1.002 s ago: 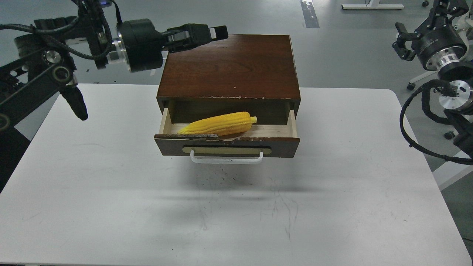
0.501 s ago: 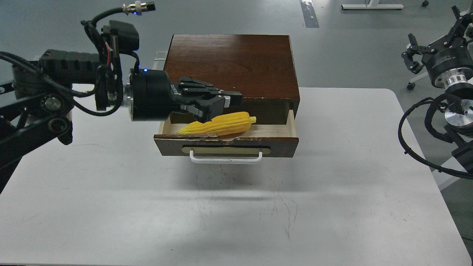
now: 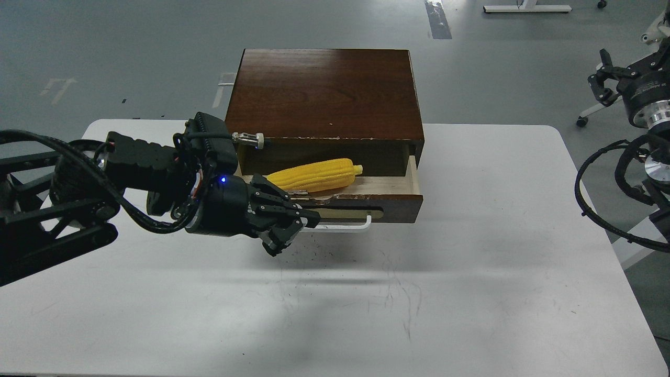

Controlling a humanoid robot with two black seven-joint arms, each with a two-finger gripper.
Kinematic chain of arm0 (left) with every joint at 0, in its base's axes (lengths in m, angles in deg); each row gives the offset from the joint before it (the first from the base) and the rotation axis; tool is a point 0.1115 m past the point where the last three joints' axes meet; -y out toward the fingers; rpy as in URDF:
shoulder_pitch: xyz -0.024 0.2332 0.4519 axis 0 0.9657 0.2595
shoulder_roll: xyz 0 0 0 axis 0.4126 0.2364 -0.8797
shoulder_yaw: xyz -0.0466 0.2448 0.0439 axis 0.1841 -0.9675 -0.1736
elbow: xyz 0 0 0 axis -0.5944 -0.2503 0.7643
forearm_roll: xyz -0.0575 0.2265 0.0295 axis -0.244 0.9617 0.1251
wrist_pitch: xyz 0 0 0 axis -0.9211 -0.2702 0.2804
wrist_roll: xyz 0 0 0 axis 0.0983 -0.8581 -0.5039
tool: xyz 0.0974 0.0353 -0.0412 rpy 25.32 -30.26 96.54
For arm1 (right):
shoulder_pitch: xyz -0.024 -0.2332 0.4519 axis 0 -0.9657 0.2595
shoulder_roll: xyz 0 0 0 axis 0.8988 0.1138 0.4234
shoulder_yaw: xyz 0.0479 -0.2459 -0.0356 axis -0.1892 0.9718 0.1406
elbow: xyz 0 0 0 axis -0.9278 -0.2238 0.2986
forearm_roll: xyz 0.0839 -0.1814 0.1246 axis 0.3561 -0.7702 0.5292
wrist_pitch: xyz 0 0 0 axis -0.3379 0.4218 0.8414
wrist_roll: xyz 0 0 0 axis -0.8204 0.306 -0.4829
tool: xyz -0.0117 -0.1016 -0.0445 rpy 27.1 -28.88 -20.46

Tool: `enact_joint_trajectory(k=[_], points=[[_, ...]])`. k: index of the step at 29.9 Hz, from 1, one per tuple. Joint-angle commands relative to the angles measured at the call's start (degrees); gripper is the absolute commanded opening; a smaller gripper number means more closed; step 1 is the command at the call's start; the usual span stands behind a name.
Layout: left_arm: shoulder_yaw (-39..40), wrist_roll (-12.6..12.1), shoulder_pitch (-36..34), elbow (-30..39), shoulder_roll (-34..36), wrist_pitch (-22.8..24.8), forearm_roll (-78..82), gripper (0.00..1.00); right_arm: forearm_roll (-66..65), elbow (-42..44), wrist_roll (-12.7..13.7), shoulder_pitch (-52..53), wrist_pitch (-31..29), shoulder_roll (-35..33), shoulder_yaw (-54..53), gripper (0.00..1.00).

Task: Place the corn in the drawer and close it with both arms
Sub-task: 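Move the left gripper down to the drawer front beside the handle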

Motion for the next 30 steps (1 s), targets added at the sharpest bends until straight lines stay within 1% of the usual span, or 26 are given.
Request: enact_joint_trajectory(k=[1, 5, 8, 12, 18, 30], points=[[-0.43, -0.03, 0.46, -0.51, -0.19, 0.00, 2.37, 0.00, -0.01, 0.13, 0.02, -0.01, -0.09, 0.03, -0.01, 1.00], [-4.82, -0.03, 1.42, -2.18, -1.68, 0.00, 6.49, 0.00, -0.10, 0.48, 0.02, -0.01, 0.00, -0.06, -0.01, 1.00], [-5.71, -0.03, 1.51, -2.19, -1.86, 0.00, 8.70, 0.00, -0.01, 0.83, 0.02, 0.34, 0.00, -0.06, -0.01, 1.00], [-5.71, -0.03, 1.25, -2.54, -2.65, 0.00, 8.97, 0.00, -0.01, 0.83, 0.02, 0.43, 0.00, -0.06, 0.07, 1.00], [-5.62, 0.06, 0.90, -7.01, -3.27, 0.00, 8.97, 0.00, -0.01, 0.92, 0.11, 0.43, 0.09, -0.15, -0.01, 1.00], [-5.53, -0.03, 0.63, -7.55, -3.27, 0.00, 8.97, 0.00, -0.01, 2.06, 0.20, 0.69, -0.17, -0.76, 0.16, 1.00]])
